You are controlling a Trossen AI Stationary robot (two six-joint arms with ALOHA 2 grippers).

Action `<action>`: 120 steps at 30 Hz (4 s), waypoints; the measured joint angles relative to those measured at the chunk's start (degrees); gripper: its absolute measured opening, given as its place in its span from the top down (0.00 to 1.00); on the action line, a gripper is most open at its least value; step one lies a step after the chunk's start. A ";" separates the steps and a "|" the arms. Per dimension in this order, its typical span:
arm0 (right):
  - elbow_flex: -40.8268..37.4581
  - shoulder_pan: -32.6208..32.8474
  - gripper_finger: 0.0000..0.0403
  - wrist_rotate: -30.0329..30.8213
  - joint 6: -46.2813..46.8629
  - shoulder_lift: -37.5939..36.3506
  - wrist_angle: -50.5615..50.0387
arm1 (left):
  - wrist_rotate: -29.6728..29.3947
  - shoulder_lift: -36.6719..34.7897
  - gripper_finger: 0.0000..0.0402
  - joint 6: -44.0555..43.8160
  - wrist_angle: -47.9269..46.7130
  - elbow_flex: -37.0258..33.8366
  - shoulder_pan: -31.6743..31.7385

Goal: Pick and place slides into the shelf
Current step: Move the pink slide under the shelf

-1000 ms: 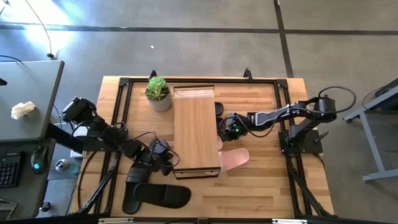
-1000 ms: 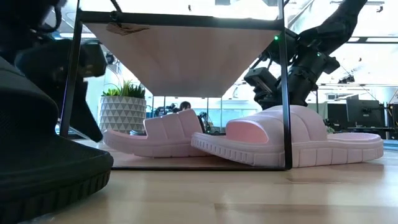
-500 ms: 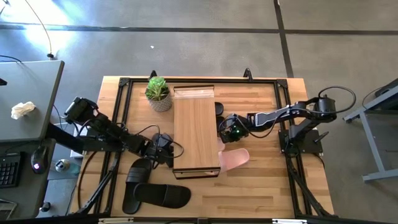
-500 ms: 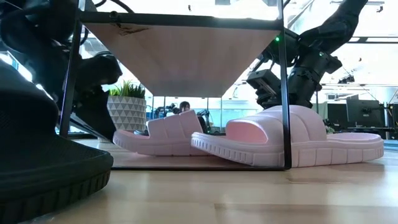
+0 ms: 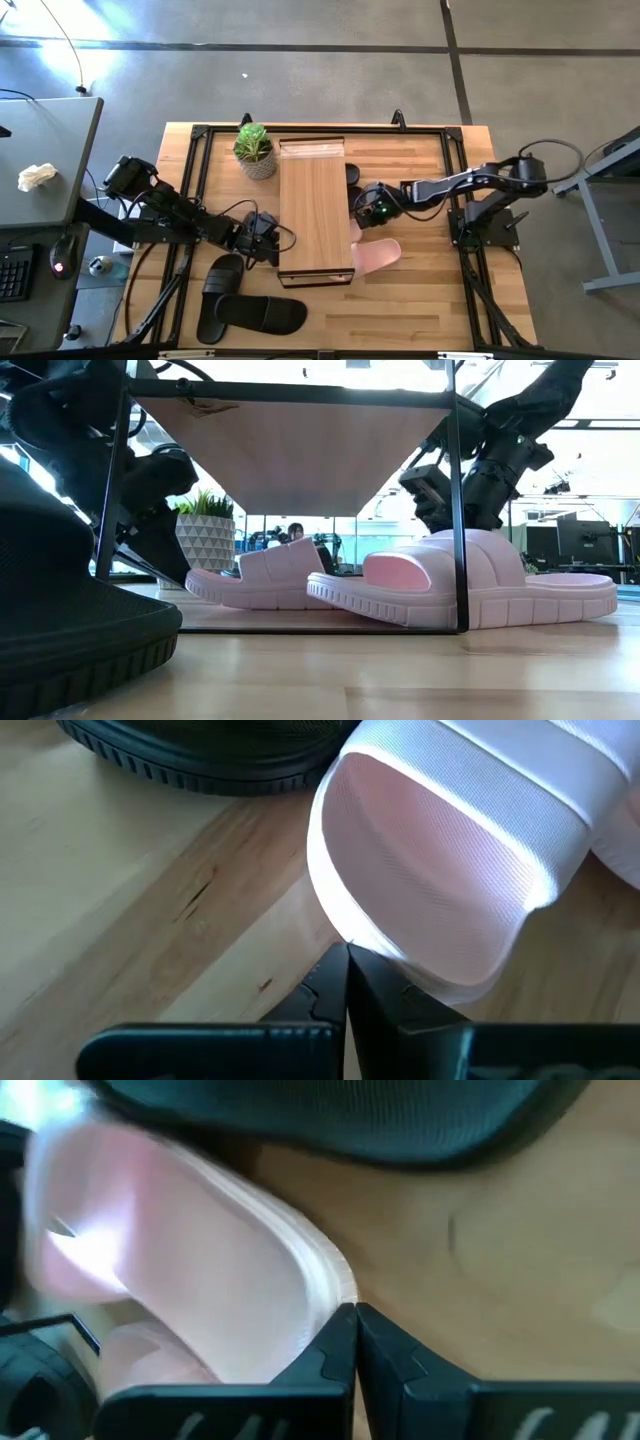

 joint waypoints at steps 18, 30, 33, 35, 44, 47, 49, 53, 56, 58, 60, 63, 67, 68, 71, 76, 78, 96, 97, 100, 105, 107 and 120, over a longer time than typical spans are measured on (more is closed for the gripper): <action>0.09 8.21 1.00 7.03 4.86 -25.63 -43.48 | -0.32 -0.04 1.00 -0.04 0.16 0.04 0.04; 0.07 21.79 1.00 10.01 18.98 -23.08 -44.77 | -0.18 -0.04 1.00 -0.04 0.47 0.04 0.01; 0.04 23.31 1.00 9.98 19.46 -20.09 -41.64 | -0.16 -0.04 1.00 -0.04 0.48 0.04 0.01; 0.04 23.98 1.00 9.98 19.46 -18.00 -38.59 | -0.18 -0.04 1.00 -0.04 0.51 0.04 0.01; 0.02 24.44 1.00 8.67 19.63 -11.38 -31.73 | -0.16 -0.05 1.00 -0.04 0.51 0.04 0.01; 0.02 24.46 1.00 8.35 19.63 -9.77 -27.83 | -0.16 -0.06 1.00 -0.04 0.60 0.04 0.01; 0.02 24.65 1.00 8.36 19.63 -8.65 -24.85 | -0.16 -0.07 1.00 -0.04 0.60 0.04 0.01; 0.02 25.70 1.00 8.49 20.69 -7.06 -20.83 | -0.16 -0.07 1.00 -0.04 0.60 0.04 0.01; 0.02 26.65 1.00 9.00 21.78 -6.30 -18.92 | -0.16 -0.07 1.00 -0.04 0.67 0.04 0.01; 0.02 27.17 1.00 9.37 22.19 -6.04 -17.67 | -0.16 -0.07 1.00 -0.04 0.86 0.04 0.01; 0.02 27.50 1.00 9.87 22.48 -6.04 -16.21 | -0.16 -0.07 1.00 -0.04 0.97 0.04 0.01; 0.02 27.51 1.00 10.75 22.63 -6.04 -15.03 | -0.16 -0.07 1.00 -0.04 0.97 0.04 0.01; 0.02 26.90 1.00 11.81 22.63 -6.04 -13.05 | -0.16 -0.07 1.00 -0.04 0.96 0.04 0.01; 0.02 26.74 1.00 11.85 22.63 -6.04 -12.62 | -0.16 -0.07 1.00 -0.04 0.97 0.04 0.01; 0.02 26.20 1.00 11.90 22.63 -6.04 -11.02 | -0.16 -0.07 1.00 -0.03 0.95 0.04 0.01; 0.02 25.83 1.00 12.02 22.63 -5.64 -8.47 | -0.16 -0.07 1.00 -0.02 0.83 0.04 0.01; 0.02 25.83 1.00 11.83 22.63 -4.37 -7.31 | -0.16 -0.07 1.00 -0.02 0.60 0.04 0.01; 0.04 26.27 1.00 12.42 22.48 1.06 3.98 | 0.06 -0.07 1.00 -0.02 -0.26 0.04 0.01; 0.04 26.27 1.00 12.40 22.45 1.06 4.69 | 0.06 -0.07 1.00 -0.02 -0.44 0.04 0.01; 0.04 26.27 1.00 12.40 22.43 1.06 4.93 | 0.07 -0.07 1.00 -0.02 -1.38 0.04 0.01; 0.04 26.27 1.00 11.95 22.21 1.76 4.82 | -0.16 -0.07 1.00 -0.02 -1.46 0.04 0.01; 0.04 26.23 1.00 11.21 22.02 2.24 5.25 | -0.40 -0.07 1.00 -0.02 -1.62 0.04 0.01; 0.07 22.01 1.00 24.93 20.86 -8.02 -16.53 | -0.37 -0.07 1.00 -0.04 -1.94 0.04 0.01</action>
